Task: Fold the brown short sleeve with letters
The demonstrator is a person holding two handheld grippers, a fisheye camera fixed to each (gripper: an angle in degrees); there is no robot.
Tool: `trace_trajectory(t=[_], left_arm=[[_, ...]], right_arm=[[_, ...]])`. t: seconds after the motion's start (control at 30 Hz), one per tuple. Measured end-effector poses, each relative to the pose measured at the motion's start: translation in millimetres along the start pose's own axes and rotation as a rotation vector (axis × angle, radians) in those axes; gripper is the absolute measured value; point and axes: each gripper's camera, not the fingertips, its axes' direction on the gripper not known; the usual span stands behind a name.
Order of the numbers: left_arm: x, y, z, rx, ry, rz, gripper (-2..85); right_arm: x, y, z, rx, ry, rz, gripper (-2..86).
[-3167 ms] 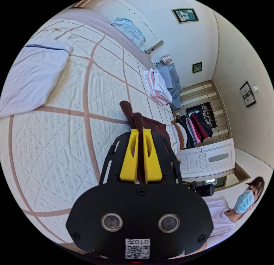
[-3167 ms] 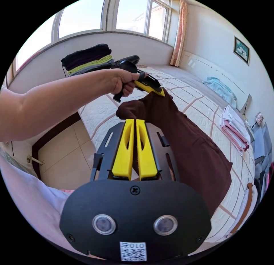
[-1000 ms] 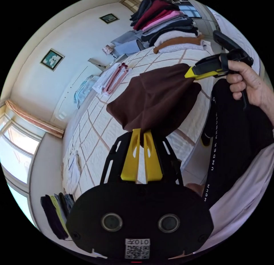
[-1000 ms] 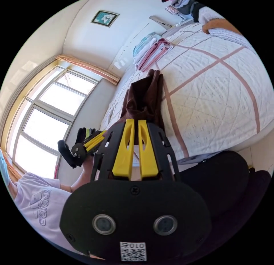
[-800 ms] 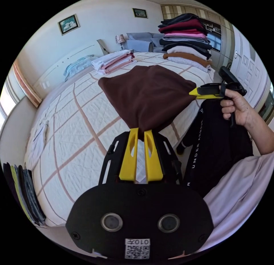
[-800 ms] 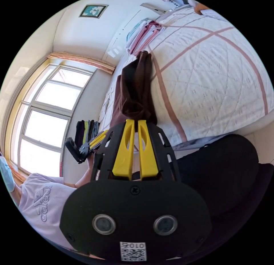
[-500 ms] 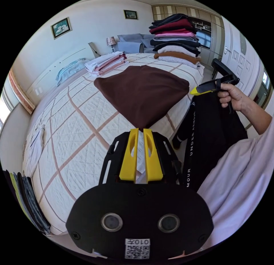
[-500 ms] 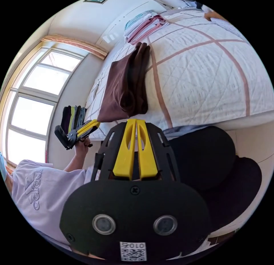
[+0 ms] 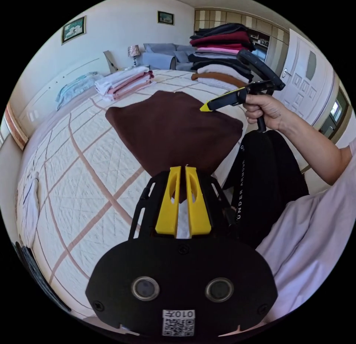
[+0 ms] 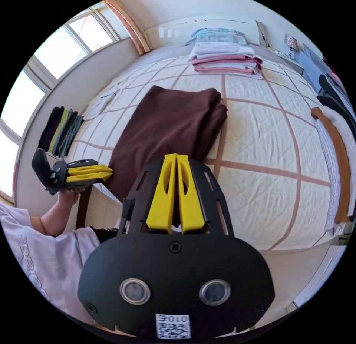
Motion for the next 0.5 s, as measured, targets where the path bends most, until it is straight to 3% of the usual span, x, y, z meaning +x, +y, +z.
trace_trajectory(t=[0.1, 0.2, 0.5], left_arm=[[-30.9, 4.6, -16.2, 0.038, 0.086, -0.084, 4.1], [-60.8, 17.2, -42.9, 0.059, 0.089, -0.216, 6.4], [-151.6, 54.3, -41.3, 0.078, 0.427, -0.580, 9.6]], right_arm=[[26.8, 6.4, -0.2, 0.012, -0.113, 0.051, 3.3], [32.1, 30.5, -27.2, 0.097, -0.021, 0.069, 6.4], [18.4, 128.1, -59.7, 0.261, -0.308, -0.046, 7.1]])
